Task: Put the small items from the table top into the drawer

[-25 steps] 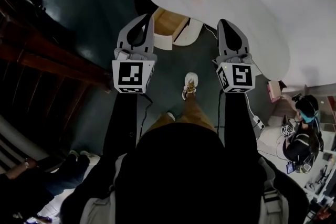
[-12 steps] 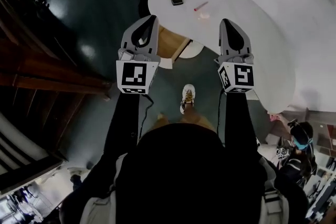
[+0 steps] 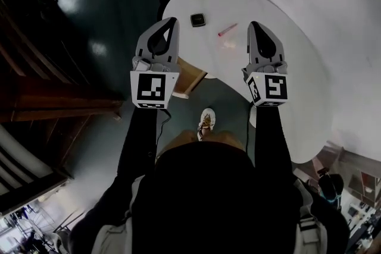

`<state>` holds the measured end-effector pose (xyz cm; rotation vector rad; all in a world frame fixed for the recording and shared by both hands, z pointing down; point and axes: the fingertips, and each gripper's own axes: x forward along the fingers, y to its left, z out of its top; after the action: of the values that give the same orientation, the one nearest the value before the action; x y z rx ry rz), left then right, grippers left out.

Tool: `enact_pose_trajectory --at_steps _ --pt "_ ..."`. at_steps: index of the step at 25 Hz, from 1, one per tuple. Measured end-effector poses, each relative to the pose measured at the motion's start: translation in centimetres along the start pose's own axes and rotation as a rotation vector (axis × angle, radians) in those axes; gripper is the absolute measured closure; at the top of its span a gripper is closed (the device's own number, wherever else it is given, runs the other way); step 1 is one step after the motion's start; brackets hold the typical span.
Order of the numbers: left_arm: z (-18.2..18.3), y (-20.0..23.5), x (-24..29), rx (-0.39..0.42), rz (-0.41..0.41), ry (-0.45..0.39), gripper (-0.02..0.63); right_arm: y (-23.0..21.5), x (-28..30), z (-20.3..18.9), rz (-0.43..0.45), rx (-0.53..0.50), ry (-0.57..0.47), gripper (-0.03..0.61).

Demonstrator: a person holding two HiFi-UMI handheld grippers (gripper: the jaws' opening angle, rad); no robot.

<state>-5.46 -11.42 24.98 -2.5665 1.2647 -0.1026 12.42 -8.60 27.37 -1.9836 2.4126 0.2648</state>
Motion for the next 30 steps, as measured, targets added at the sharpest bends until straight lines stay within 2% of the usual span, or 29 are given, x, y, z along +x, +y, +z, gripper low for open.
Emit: enact_pose_trajectory --at_steps 6,10,18,23,25,26,30 --pt "-0.5 -0.6 4.4 0.01 0.002 0.012 0.6 -3.0 2.8 -1.8 0.02 0.033 0.008 0.552" --pt "-1.1 -1.2 6.5 -0.007 -0.015 0.016 0.6 -4.6 3.8 -2.9 0.004 0.048 0.015 0.551" --pt "-1.8 -2.3 8.9 -0.021 -0.083 0.006 0.6 -5.9 3.9 -3.7 -0.043 0.024 0.032 0.551" --pt "-2.3 -3.9 10.3 0.011 -0.15 0.002 0.6 -7.0 3.6 -3.9 -0.076 0.019 0.042 0.551" --pt "-3.7 -5.7 11.3 0.036 -0.221 0.033 0.6 -7.7 3.2 -4.2 -0.092 0.019 0.048 0.551" --pt "-4.8 -7.0 11.9 0.053 -0.283 0.068 0.6 -8.0 2.9 -4.4 -0.099 0.016 0.051 0.551" --pt "-11.7 -14.0 13.8 0.147 -0.607 0.273 0.597 -9.3 0.4 -5.2 -0.151 0.01 0.083 0.551"
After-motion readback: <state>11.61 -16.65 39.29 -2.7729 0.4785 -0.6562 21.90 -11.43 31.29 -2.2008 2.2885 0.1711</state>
